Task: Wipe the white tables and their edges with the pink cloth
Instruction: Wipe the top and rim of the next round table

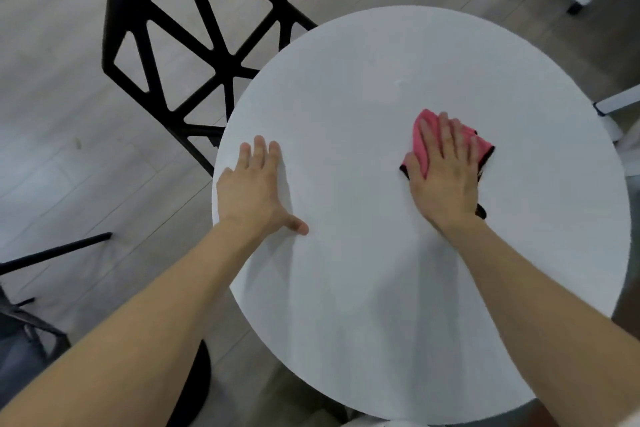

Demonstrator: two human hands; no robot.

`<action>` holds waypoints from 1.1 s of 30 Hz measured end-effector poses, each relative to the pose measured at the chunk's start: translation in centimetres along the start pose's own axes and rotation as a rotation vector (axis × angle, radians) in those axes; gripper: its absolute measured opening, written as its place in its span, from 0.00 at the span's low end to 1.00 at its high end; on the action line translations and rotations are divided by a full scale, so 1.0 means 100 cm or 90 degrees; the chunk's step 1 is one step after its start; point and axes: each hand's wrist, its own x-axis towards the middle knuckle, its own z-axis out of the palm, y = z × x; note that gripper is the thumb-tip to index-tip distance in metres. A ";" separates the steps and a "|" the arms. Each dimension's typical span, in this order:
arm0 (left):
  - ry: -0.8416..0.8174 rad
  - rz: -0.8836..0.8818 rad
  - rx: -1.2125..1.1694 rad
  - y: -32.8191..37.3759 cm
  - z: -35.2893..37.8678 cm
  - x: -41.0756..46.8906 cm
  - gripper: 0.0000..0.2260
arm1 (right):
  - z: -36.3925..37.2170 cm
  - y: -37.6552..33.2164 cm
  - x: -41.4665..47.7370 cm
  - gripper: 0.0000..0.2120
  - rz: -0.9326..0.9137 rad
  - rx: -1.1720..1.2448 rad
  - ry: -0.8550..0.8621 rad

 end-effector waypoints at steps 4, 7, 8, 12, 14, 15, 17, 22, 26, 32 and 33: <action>0.024 0.033 -0.018 -0.011 -0.005 -0.015 0.65 | 0.018 -0.141 -0.005 0.35 -0.044 0.041 0.021; 0.074 0.031 -0.102 -0.033 -0.010 -0.017 0.28 | 0.022 -0.175 -0.036 0.30 -0.400 0.101 -0.020; 0.088 0.009 -0.106 -0.041 -0.012 -0.015 0.19 | 0.019 -0.160 -0.036 0.30 -0.486 0.105 -0.032; 0.138 -0.028 -0.114 -0.049 -0.021 0.012 0.10 | 0.003 -0.038 -0.014 0.31 -0.567 0.044 -0.101; 0.184 0.009 -0.106 -0.039 -0.024 0.033 0.17 | -0.007 0.033 0.005 0.32 -0.385 0.025 -0.079; 0.216 0.034 -0.098 -0.033 -0.025 0.043 0.18 | -0.010 0.060 0.015 0.32 -0.250 0.018 -0.054; 0.261 0.074 -0.090 -0.022 -0.028 0.056 0.14 | -0.007 0.067 0.040 0.33 0.055 0.007 -0.003; 0.198 0.059 -0.109 -0.016 -0.038 0.069 0.31 | 0.009 -0.117 0.114 0.35 0.015 0.031 0.020; 0.071 0.005 -0.050 -0.014 -0.052 0.089 0.61 | 0.013 -0.161 0.138 0.32 -0.367 0.034 -0.018; -0.070 -0.007 0.009 0.007 -0.076 0.128 0.75 | 0.000 0.036 0.146 0.31 -0.116 0.038 0.025; -0.068 -0.004 0.027 0.008 -0.076 0.129 0.75 | -0.004 0.064 0.145 0.32 -0.047 0.026 0.028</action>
